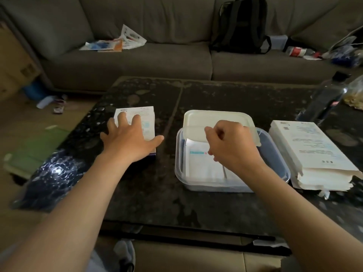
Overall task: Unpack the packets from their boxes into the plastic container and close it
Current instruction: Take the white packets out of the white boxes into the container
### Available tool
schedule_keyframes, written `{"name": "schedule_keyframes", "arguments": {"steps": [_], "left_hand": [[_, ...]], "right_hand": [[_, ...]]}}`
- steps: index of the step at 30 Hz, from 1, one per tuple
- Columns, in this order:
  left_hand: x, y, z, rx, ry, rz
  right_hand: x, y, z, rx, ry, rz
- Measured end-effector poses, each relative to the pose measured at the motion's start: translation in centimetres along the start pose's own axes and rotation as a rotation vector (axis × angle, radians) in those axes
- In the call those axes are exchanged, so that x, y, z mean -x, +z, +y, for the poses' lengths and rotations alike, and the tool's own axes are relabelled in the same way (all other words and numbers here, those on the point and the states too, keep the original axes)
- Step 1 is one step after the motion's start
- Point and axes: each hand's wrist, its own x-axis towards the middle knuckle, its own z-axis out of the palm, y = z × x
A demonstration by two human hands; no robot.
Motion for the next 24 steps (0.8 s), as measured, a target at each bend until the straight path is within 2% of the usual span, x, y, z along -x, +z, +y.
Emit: {"name": "schedule_keyframes", "arguments": {"steps": [6,17,21,24], "left_hand": [[-1.2,1.5,-1.3,0.063,-0.071,-0.083],[-0.9,0.8,-0.1,0.12,-0.107,-0.023],[-0.7,-0.2,0.4,0.382,-0.172,0.032],[-0.4,-1.4,1.2,0.741,-0.211,0.074]], "right_hand": [[-0.3,0.9,-0.2,-0.003,-0.023,-0.019],[-0.4,1.6,0.4,-0.01,-0.031,-0.064],[-0.6,1.5,0.7,0.004,-0.033,-0.047],[-0.6,1.4,0.8,-0.036,-0.045,-0.027]]}}
